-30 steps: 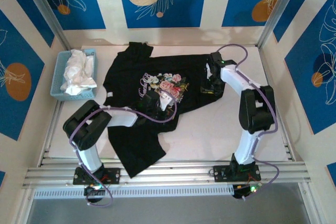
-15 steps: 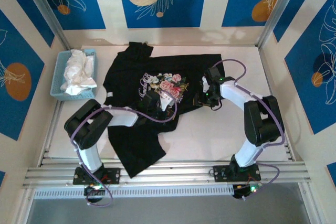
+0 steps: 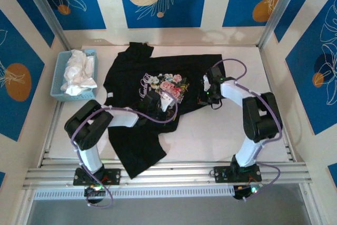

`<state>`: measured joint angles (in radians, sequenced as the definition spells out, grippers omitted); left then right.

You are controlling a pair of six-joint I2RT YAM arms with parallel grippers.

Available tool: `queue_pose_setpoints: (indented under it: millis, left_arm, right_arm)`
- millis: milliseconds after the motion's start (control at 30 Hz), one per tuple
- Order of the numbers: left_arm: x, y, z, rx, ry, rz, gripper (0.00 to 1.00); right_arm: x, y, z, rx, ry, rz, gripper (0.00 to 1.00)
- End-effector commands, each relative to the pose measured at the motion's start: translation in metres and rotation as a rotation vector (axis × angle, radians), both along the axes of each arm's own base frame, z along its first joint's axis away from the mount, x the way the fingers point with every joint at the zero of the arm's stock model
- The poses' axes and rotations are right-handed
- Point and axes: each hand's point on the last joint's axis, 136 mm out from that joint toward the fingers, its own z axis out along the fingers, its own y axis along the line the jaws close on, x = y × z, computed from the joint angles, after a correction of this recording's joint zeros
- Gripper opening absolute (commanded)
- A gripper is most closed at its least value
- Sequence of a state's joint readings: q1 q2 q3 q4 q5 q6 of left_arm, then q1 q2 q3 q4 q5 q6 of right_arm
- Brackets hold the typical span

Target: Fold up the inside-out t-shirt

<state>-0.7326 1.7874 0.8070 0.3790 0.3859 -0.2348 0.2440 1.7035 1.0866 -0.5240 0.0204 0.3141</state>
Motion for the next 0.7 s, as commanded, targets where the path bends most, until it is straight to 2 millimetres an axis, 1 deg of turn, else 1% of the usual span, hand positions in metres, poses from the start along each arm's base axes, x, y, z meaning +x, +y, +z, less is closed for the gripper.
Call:
queue_pose_setpoints:
  millis: [0, 200, 267, 333, 400, 500, 567, 667]
  left_arm:
    - [0.005, -0.002, 0.008, -0.044, 0.015, 0.002, 0.00]
    - [0.012, 0.001, 0.018, -0.137, 0.044, 0.027, 0.00]
    - [0.016, 0.000, 0.020, -0.145, 0.037, 0.028, 0.00]
    - [0.018, -0.001, 0.021, -0.153, 0.035, 0.025, 0.00]
    - [0.020, -0.003, 0.022, -0.156, 0.033, 0.022, 0.00]
    - [0.021, -0.005, 0.022, -0.150, 0.029, 0.017, 0.00]
    - [0.021, -0.004, 0.019, -0.138, 0.030, 0.013, 0.00]
    - [0.019, -0.002, 0.015, -0.122, 0.037, 0.008, 0.00]
  right_arm:
    - [-0.009, 0.002, 0.051, 0.069, -0.121, 0.060, 0.00]
    - [-0.056, 0.024, 0.118, 0.331, -0.170, 0.181, 0.00]
    - [-0.069, 0.033, 0.135, 0.403, -0.171, 0.224, 0.00]
    - [-0.077, 0.038, 0.147, 0.447, -0.159, 0.251, 0.00]
    - [-0.082, 0.040, 0.150, 0.463, -0.127, 0.261, 0.00]
    - [-0.081, 0.035, 0.141, 0.438, -0.076, 0.243, 0.00]
    - [-0.075, 0.030, 0.131, 0.416, -0.048, 0.215, 0.00]
    - [-0.058, 0.025, 0.115, 0.399, -0.021, 0.163, 0.00]
